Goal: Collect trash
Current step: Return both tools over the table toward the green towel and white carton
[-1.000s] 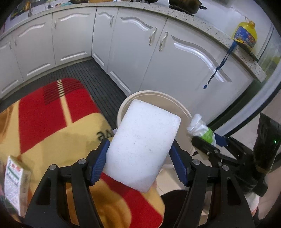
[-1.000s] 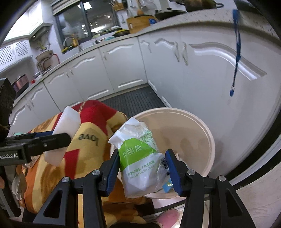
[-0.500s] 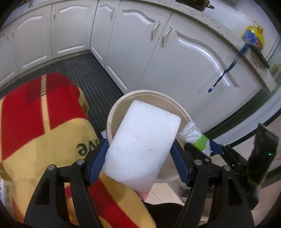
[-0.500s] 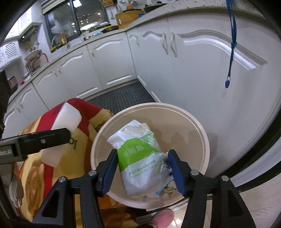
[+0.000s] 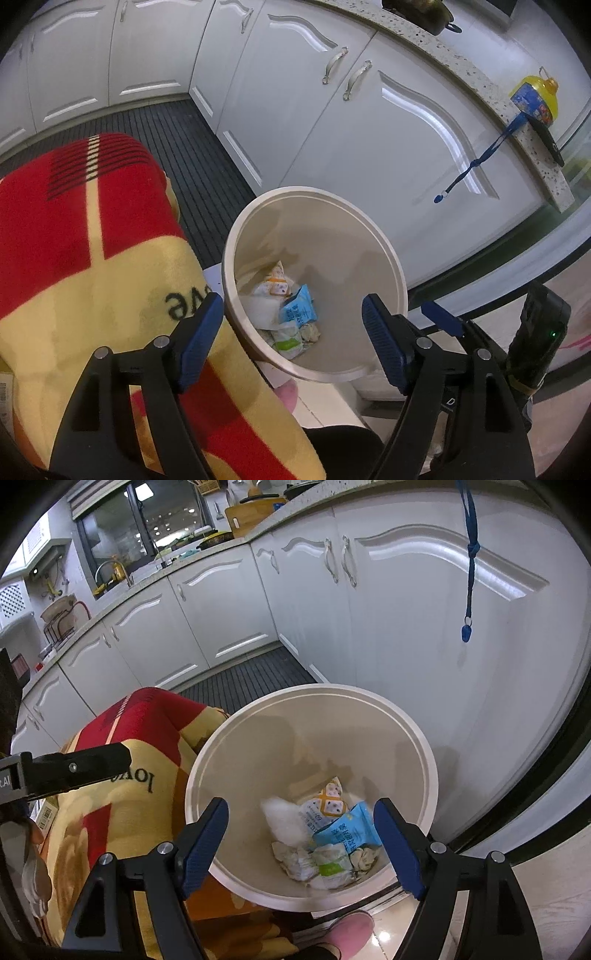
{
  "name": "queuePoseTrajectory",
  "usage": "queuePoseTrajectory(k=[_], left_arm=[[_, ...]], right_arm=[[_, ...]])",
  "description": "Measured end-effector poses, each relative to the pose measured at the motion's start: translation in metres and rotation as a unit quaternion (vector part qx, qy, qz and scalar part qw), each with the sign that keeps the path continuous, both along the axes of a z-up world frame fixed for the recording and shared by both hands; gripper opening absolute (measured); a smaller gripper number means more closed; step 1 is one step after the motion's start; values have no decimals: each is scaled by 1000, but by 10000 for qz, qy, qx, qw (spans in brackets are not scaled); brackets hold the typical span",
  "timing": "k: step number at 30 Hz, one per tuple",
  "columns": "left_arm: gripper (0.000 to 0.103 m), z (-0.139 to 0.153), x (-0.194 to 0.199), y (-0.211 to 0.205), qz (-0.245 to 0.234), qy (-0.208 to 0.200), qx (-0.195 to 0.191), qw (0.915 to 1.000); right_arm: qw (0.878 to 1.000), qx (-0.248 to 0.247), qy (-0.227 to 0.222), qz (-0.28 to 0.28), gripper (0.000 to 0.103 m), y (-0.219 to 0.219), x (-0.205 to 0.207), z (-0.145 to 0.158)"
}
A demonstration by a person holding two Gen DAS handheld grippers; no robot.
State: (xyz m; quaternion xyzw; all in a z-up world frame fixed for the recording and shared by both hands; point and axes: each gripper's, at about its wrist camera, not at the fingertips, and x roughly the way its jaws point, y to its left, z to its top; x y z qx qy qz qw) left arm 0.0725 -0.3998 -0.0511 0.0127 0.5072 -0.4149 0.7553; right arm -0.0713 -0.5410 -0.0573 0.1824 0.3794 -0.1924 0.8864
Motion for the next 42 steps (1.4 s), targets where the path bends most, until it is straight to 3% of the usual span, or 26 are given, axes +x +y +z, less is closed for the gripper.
queuePoseTrajectory(k=[17,29,42], left_arm=[[77,20,-13,48,446,-616,140,9970],[77,36,-24,122,1039,-1119,257,9879],[76,45,-30,210,1596,-1263,274,9787]], right_arm=[[9995,-106,-70,299,79,33,8,13],[9969,-106,-246,737,80,80,20,32],[9891,-108,-275,1443,80,151,43,39]])
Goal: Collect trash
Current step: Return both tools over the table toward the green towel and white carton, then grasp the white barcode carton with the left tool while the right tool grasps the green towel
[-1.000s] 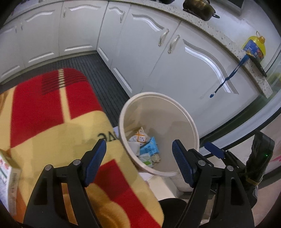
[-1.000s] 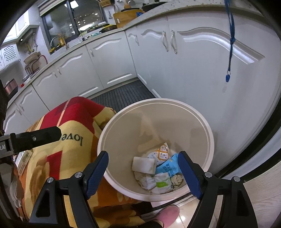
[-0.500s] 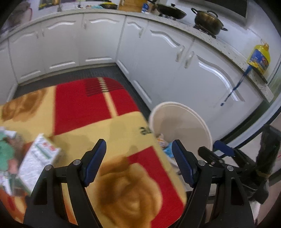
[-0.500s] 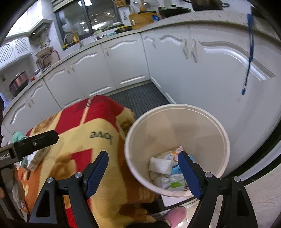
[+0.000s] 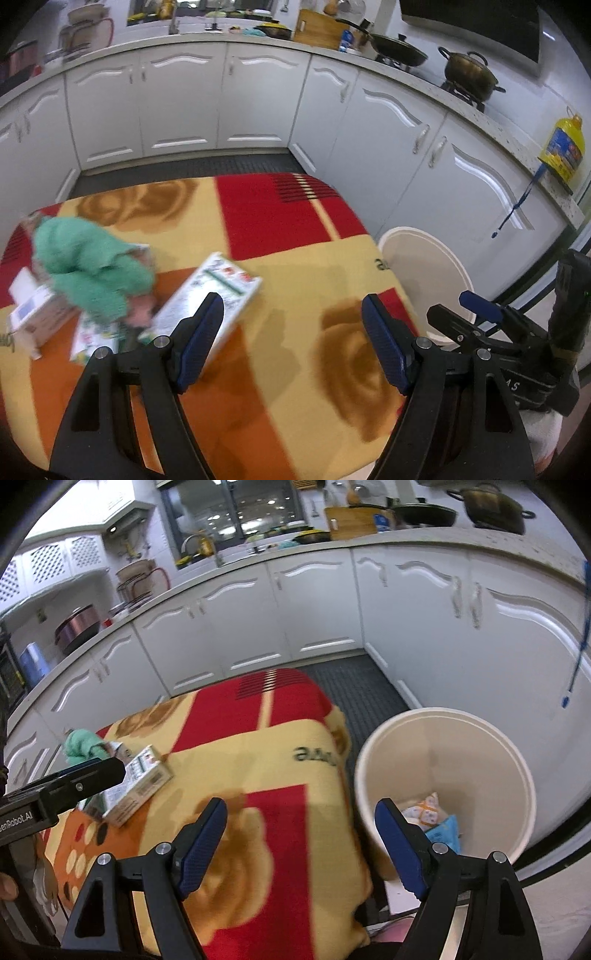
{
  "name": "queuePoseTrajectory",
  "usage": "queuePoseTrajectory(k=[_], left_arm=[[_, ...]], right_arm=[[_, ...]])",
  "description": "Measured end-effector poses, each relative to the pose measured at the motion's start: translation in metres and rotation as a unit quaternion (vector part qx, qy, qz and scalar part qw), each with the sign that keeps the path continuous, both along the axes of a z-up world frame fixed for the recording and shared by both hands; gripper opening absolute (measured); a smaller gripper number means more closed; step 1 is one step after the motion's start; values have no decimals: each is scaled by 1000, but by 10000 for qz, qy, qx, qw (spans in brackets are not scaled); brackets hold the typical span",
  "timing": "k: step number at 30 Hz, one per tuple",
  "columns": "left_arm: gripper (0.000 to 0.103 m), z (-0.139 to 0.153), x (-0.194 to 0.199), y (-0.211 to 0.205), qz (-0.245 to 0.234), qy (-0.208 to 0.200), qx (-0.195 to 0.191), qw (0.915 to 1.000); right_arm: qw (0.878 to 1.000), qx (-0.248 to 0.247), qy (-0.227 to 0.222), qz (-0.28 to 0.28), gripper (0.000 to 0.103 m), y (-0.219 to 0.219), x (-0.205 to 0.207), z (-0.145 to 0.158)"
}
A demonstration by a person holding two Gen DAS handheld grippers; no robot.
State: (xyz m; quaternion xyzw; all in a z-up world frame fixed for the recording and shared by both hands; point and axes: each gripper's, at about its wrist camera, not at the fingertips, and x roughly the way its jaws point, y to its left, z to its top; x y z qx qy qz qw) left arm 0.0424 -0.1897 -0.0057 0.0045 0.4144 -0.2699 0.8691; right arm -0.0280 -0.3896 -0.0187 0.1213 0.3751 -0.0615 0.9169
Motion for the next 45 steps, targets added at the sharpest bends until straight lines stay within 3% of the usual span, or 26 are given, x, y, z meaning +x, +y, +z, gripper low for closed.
queuePoseTrajectory(k=[13,22,27,33,45], left_arm=[[77,1,9,114,691,-6,83,9976],[77,-12,24,178,696,43,293,9971],[77,-17,37,191,568,-197,658,9960],[77,-32,62,192,313,-40,839,9960],[77,-48,80,191,-82,420,671,9968]], right_arm=[[9979,-65,51,647,82,56,27,0],[9947,-12,95,1022,83,84,45,1],[9930,104,112,1174,83,96,56,2],[9868,88,58,1618,86,119,74,11],[9524,88,125,3045,88,197,152,14]])
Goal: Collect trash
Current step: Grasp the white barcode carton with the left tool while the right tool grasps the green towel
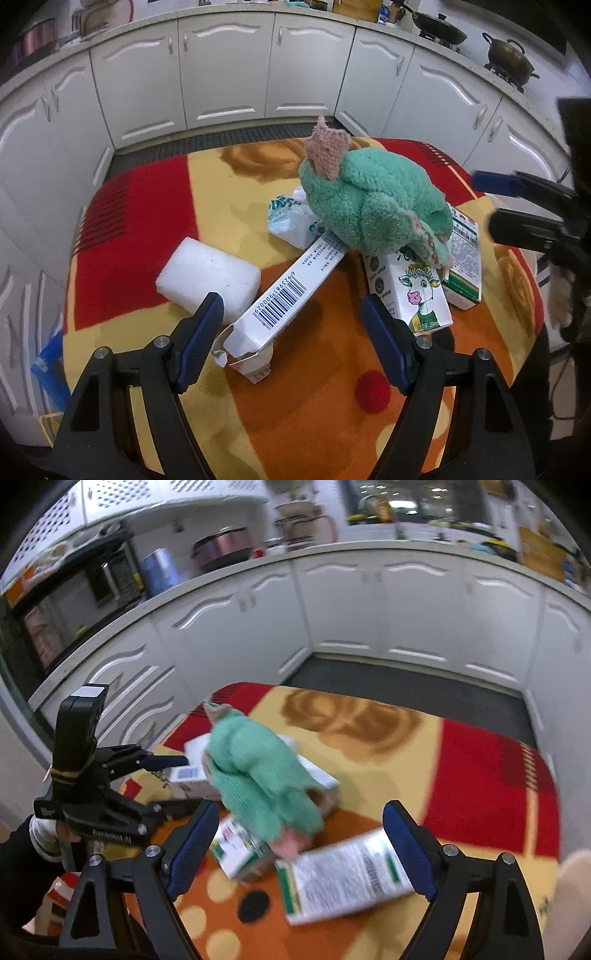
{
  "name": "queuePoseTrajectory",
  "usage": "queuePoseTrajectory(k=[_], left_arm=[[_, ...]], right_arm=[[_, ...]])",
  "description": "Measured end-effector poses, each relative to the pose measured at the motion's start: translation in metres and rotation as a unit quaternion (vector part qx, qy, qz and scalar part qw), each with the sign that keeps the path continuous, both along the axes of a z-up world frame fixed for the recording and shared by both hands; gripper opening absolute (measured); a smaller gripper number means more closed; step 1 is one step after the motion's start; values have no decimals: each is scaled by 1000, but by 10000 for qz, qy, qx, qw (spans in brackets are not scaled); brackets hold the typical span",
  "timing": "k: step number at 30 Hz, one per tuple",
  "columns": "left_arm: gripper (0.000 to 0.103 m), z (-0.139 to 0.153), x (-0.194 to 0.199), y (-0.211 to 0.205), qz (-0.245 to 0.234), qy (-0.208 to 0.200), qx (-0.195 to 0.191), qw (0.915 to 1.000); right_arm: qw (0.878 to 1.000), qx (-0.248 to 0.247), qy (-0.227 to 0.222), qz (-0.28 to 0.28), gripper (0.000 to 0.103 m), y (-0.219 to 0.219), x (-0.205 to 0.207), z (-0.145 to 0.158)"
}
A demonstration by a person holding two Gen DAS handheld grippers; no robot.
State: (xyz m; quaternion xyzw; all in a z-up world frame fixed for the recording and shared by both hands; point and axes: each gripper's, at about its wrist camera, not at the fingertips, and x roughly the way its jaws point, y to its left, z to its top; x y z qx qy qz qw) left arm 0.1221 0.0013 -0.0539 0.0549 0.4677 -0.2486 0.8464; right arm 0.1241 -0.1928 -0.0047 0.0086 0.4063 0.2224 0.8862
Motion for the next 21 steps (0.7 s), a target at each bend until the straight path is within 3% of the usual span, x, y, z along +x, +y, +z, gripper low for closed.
queuePoseTrajectory(k=[9,10,12,14,16,18,21], left_arm=[[76,2,10,-5,-228,54,-98,9997],[76,2,11,-6,-265,35,-82,9996],[76,3,11,-9,-343,-7,-17,9994],[66,2,12,-11,-401,-22,17,9992],[44,2,12,-13,-426,-20,90,9990],[24,1,11,-13,-442,0,71,9990],[19,0,3,-13,-446,44,24,9990]], right_arm=[[9970,289,370,618,88,26,56,-18],[9959,436,431,663,82,27,59,-21],[9936,648,515,763,54,27,60,-25],[9934,674,527,763,48,27,57,-26],[9932,741,528,728,33,25,52,-24],[9939,770,492,624,29,22,47,-21],[9940,925,349,468,27,12,32,-13]])
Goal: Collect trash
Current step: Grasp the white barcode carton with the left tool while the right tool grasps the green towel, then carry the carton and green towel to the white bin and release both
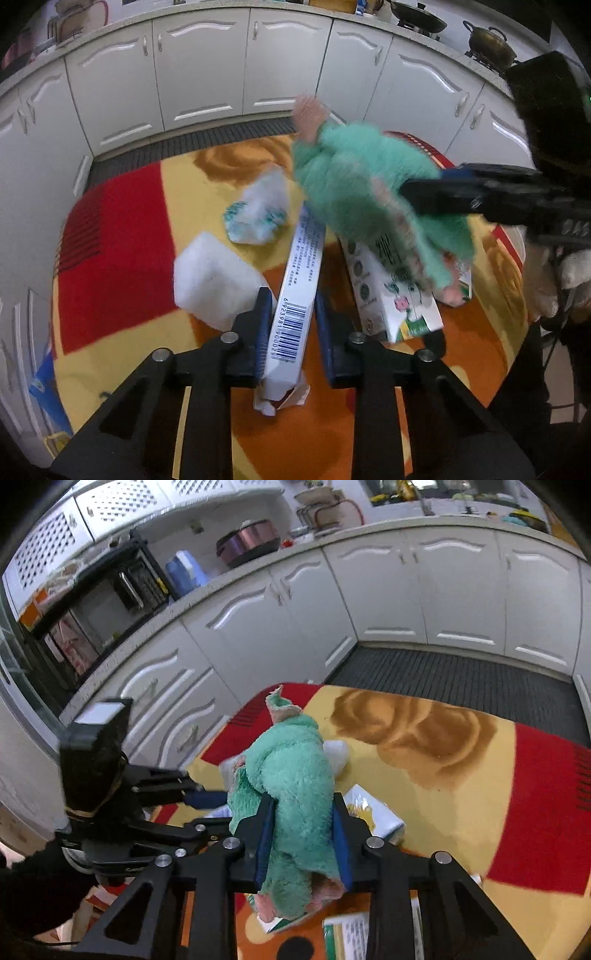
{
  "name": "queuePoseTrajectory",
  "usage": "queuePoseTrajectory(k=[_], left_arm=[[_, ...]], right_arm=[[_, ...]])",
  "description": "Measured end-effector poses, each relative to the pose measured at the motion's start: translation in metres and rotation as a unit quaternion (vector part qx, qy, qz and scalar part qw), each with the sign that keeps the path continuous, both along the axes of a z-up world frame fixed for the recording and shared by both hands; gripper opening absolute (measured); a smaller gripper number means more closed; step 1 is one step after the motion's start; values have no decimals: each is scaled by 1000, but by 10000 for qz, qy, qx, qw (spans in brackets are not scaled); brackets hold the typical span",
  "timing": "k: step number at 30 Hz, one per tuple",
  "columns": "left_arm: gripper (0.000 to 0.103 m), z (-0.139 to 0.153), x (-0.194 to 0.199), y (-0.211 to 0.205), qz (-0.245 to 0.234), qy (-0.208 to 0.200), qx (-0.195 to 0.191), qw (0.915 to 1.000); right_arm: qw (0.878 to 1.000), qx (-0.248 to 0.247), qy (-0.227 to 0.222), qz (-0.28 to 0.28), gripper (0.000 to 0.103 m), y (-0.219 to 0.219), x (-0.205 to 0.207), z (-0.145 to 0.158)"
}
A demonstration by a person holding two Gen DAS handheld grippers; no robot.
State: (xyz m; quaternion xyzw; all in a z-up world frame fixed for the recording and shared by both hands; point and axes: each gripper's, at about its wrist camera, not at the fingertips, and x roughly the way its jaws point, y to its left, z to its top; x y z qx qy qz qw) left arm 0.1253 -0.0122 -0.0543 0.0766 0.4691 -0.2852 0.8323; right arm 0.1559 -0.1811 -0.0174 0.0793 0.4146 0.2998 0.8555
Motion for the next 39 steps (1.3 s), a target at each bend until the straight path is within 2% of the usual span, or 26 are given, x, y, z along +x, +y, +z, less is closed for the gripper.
queuePoseTrajectory(k=[2,8,13,19,26,39], left_arm=[[18,1,-5,-1,54,-84,68,9999],[17,16,-14,7,387,-61,-129,9992],[16,35,-26,4,542,-153,-479,9973],[16,50,-45,-12,575,-250,-728,9954],[16,63,-60,-50,438,-338,-778,9954],[16,70,-84,-146,-168,-492,-654,9965]], right_arm=[[9999,54,-101,-107,27,-6,-10,6],[9974,321,-351,-542,26,-38,-45,20],[9953,365,-405,-802,26,-57,-68,23],[9930,314,-504,-1026,26,-72,-89,27],[9887,176,-714,-1307,26,-89,-112,37],[9751,37,-837,-2053,27,-152,-160,43]])
